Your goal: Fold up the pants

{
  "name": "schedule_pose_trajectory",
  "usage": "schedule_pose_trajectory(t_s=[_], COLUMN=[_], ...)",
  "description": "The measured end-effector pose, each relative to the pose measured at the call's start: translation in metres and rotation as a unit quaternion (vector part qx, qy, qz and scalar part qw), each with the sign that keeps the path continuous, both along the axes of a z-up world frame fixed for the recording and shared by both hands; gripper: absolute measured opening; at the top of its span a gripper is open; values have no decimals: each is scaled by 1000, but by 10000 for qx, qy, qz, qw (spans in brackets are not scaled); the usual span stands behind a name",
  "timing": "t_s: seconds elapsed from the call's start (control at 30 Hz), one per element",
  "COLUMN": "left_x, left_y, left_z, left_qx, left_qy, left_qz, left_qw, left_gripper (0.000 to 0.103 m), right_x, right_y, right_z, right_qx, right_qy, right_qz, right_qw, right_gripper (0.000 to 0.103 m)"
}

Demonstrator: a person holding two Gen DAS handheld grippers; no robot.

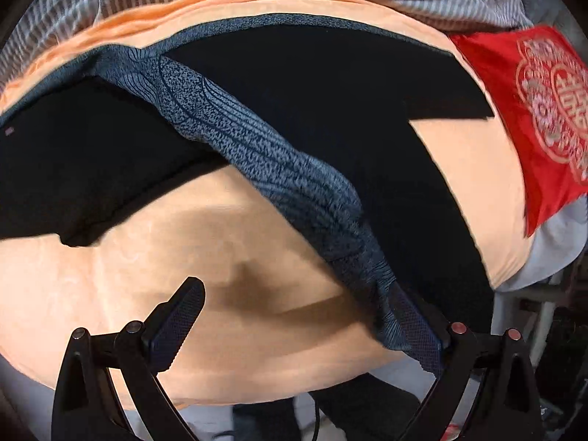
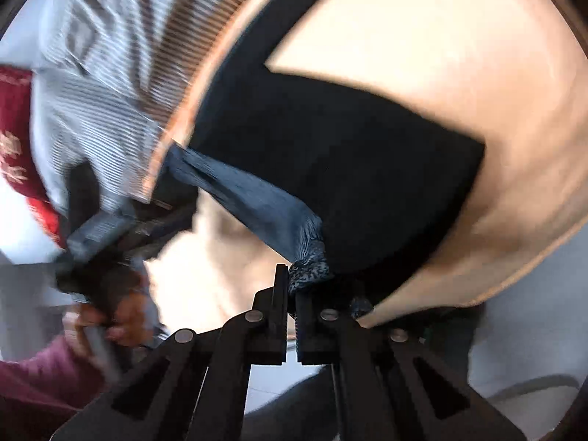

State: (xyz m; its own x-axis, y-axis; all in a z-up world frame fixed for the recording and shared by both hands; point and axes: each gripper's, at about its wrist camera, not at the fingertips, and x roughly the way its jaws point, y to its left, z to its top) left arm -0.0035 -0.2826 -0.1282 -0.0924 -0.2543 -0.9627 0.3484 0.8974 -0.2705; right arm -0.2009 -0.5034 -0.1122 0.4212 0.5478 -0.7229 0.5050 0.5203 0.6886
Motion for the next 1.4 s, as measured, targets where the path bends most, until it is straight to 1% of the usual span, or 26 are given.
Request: schedule_pose_trajectory(t_s=[0.1,0.17,0.23,0.3,0.33,0.37,0.4,0.43,0.47,0.5,0.53,0.57,0.7,0.83,0.93,1.03,1.07,1.1,1.13,1.17,1.2,1.23,1.33,1.37,1.4], left_x=[7,11,13,14,14,14,13,12,11,11,11,11,24,61,100,143,154,159,169,173,179,183,185,184,181], left_y=[0,-2,-6,-12,-15,-19,-18,-20,-23,-24,-27,-30,-44,-69,-97,-128,-136,-132,-140,-139,-145,-150,-157,-157,-155], left_z=[-1,-3,-7,-14,-19,-24,-29,-35,-41,-43,-40,-36,0,40,52,48,43,39,32,28,23,20,19,22,26], left_qx=[-256,-347,-357,-308,-220,-158,-107,-108,-170,-224,-254,-281,-486,-734,-821,-718,-654,-603,-466,-359,-183,-55,93,108,163], left_qy=[275,391,460,568,612,653,725,880,1014,1067,1000,940,700,289,39,-202,-241,-268,-309,-349,-398,-460,-480,-496,-553], left_qz=[389,607,832,1024,1123,1228,1360,1465,1529,1629,1710,1707,1637,1490,1359,1167,1140,1125,1112,1094,1043,1002,876,805,756], left_qw=[9985,9968,9948,9926,9915,9902,9880,9852,9829,9806,9798,9804,9828,9857,9873,9904,9910,9915,9922,9927,9936,9939,9950,9955,9955], left_gripper=[100,100,100,100,99,94,71,38,26,22,15,13,13,13,13,13,13,13,13,14,17,17,18,21,33], right_x=[10,18,24,29,30,34,36,39,41,45,47,50,70,109,148,191,206,214,231,239,249,260,289,296,301], right_y=[-17,-27,-33,-33,-34,-37,-37,-38,-40,-44,-49,-54,-87,-135,-171,-202,-213,-221,-230,-239,-244,-248,-252,-252,-251], right_z=[18,25,23,14,10,6,3,2,3,6,8,10,25,47,60,62,58,53,40,29,21,7,-20,-27,-32], right_qx=[195,169,176,274,353,482,582,666,722,833,929,1011,1282,1340,1097,804,755,753,724,710,685,603,332,273,219], right_qy=[-279,-324,-273,-93,-22,56,106,139,136,94,60,19,-278,-715,-955,-1014,-991,-946,-796,-657,-526,-352,-64,4,82], right_qz=[-97,27,216,452,523,600,666,753,826,886,912,929,881,682,624,610,583,552,501,465,438,418,528,560,576], right_qw=[9994,9993,9992,9986,9980,9970,9960,9948,9939,9925,9915,9905,9874,9860,9874,9897,9905,9911,9929,9942,9953,9967,9980,9981,9981], right_gripper=[3,3,3,3,3,3,3,3,3,3,3,3,3,3,3,3,3,3,3,3,3,3,3,3,3])
